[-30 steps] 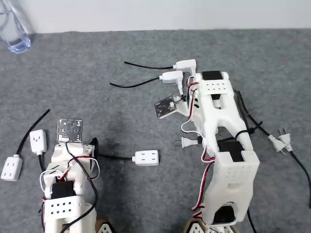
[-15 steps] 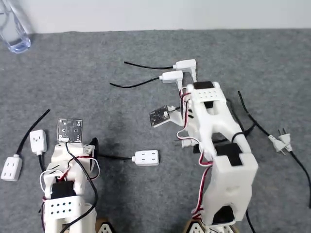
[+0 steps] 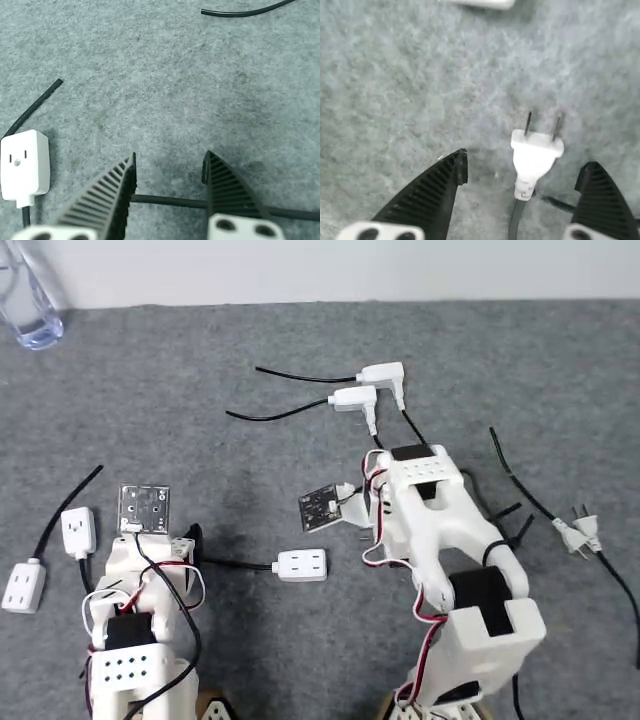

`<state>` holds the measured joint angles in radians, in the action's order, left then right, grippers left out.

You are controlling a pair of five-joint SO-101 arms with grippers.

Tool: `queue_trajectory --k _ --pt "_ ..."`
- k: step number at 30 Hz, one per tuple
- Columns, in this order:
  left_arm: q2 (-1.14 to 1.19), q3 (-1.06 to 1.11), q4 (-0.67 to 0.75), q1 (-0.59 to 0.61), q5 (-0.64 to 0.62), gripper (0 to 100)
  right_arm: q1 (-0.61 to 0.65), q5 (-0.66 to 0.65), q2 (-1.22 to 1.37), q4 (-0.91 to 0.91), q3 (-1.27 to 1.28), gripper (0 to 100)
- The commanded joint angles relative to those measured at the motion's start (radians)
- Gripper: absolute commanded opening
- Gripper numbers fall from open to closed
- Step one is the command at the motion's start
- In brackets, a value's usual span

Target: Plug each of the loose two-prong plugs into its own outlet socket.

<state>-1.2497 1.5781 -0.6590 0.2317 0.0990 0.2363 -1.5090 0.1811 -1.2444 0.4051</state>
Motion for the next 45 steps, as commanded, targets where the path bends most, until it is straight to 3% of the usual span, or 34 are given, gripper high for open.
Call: queue_trajectory --k 1,11,45 --pt "-0.011 -0.007 0.021 -0.009 0.003 20 0.031 0.029 -0.05 0.016 -0.005 34.3" --pt "-0.011 -0.007 0.021 -0.009 0.003 20 0.035 0.029 -0.048 0.013 -0.015 24.0" --pt "-0.011 -0.007 0.021 -0.011 0.003 20 -0.007 0.026 -0.038 0.119 -0.011 23.7"
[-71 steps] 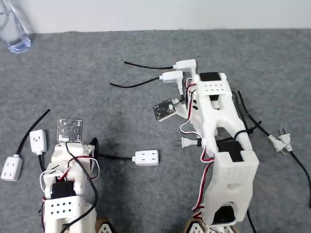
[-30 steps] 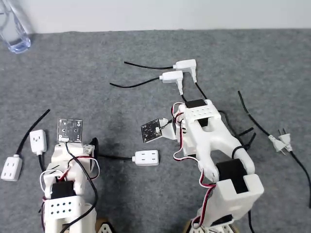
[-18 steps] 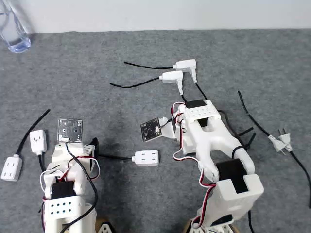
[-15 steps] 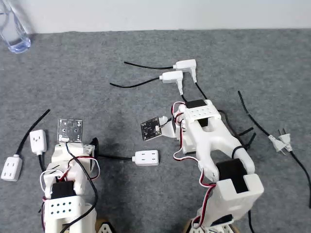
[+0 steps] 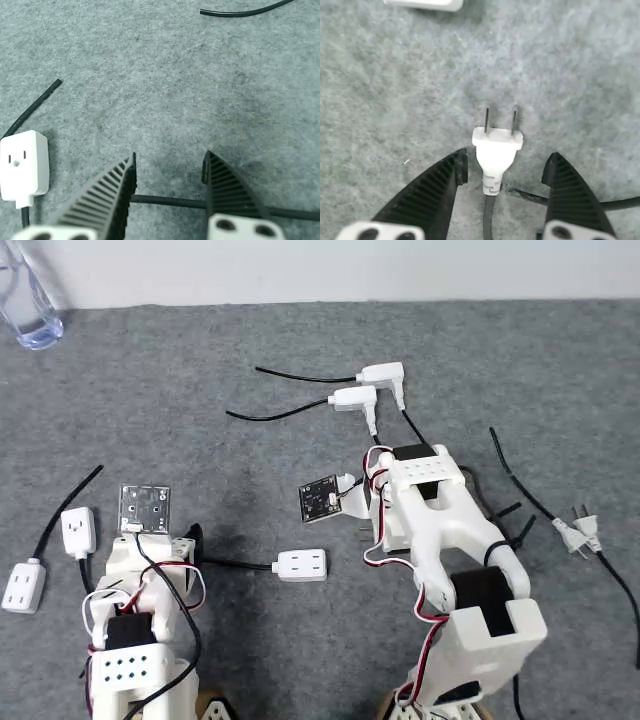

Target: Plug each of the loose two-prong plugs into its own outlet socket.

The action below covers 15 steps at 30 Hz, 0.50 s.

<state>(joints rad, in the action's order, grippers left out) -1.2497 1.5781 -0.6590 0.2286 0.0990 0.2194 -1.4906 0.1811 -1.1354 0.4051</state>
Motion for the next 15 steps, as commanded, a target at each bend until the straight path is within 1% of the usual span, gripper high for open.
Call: queue_trajectory --k 1,15 --pt "-0.011 -0.007 0.021 -0.008 0.003 20 0.01 0.008 -0.038 0.01 -0.011 23.7" --pt "-0.011 -0.007 0.021 -0.008 0.003 20 0.033 0.009 -0.038 0.004 -0.011 23.6"
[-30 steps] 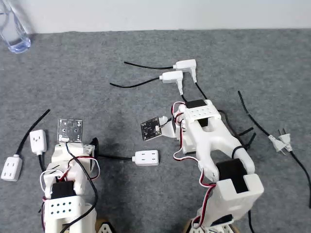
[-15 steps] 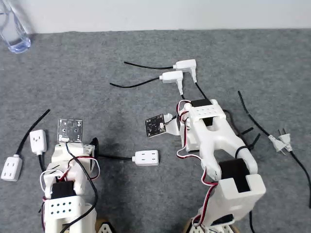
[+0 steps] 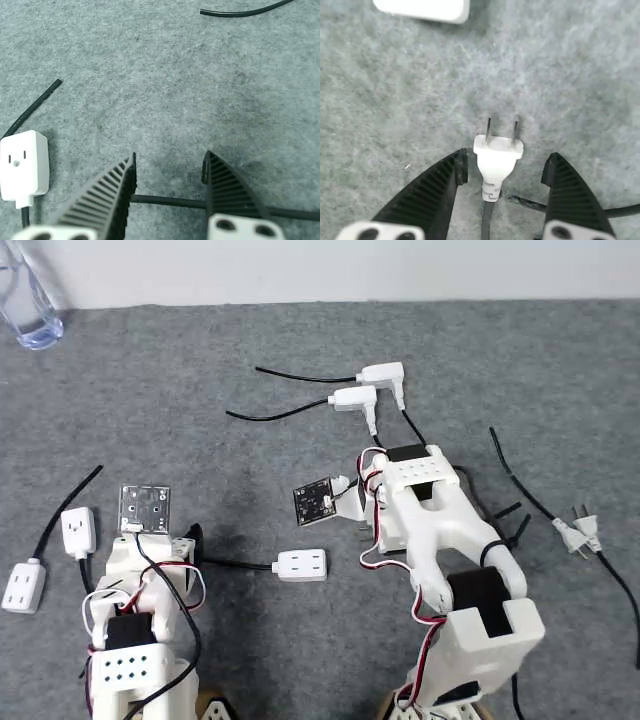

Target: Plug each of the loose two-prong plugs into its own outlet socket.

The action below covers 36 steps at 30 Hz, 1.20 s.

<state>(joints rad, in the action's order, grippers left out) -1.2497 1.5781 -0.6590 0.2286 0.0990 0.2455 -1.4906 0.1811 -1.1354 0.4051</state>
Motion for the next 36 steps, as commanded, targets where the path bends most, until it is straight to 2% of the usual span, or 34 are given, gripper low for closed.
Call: queue_trajectory --k 1,9,13,18,26,36 --pt "-0.011 -0.007 0.021 -0.008 0.003 20 0.005 0.009 -0.038 0.004 -0.011 23.2" --pt "-0.011 -0.007 0.021 -0.008 0.003 20 0.007 0.009 -0.038 0.005 0.002 6.9" --pt "-0.011 -0.007 0.021 -0.008 0.003 20 0.01 0.009 -0.038 0.013 0.012 2.4" --pt "-0.011 -0.007 0.021 -0.008 0.003 20 0.007 0.008 -0.038 0.025 0.015 1.9" --pt "-0.011 -0.007 0.021 -0.008 0.003 20 0.005 0.011 -0.041 0.219 0.121 1.0" --pt "-0.011 -0.007 0.021 -0.008 0.003 20 -0.001 0.08 -0.047 0.216 0.127 4.1"
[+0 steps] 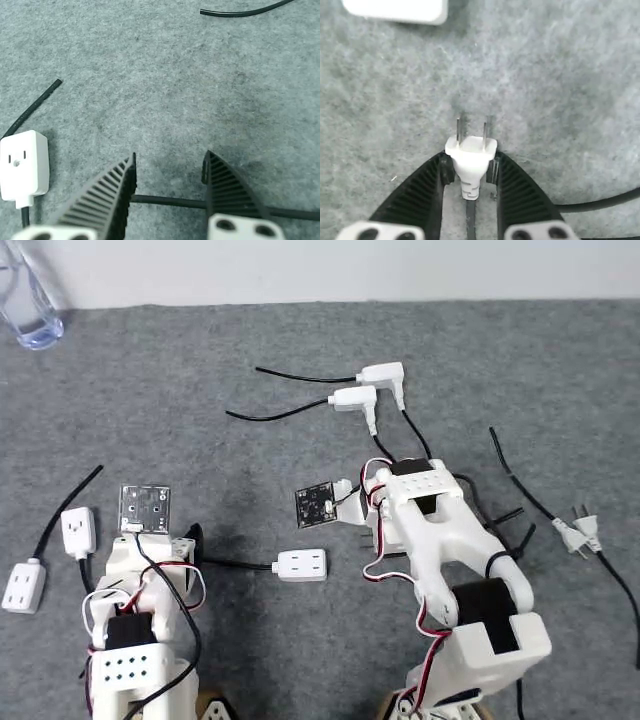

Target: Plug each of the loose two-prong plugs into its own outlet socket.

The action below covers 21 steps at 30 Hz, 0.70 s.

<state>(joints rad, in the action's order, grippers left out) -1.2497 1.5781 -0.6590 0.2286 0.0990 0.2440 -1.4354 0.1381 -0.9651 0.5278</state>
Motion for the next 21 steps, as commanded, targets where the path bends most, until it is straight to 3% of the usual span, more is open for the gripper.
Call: queue_trajectory --k 1,5,14,21 --pt "-0.011 -0.007 0.021 -0.008 0.003 20 0.001 0.025 -0.004 0.039 0.005 6.5" --pt "-0.011 -0.007 0.021 -0.008 0.003 20 0.001 0.018 -0.001 0.028 0.003 15.2" --pt "-0.011 -0.007 0.021 -0.008 0.003 20 0.008 0.023 0.004 0.048 0.002 0.6" --pt "-0.011 -0.007 0.021 -0.008 0.006 20 0.005 0.035 -0.007 0.045 0.0 0.9"
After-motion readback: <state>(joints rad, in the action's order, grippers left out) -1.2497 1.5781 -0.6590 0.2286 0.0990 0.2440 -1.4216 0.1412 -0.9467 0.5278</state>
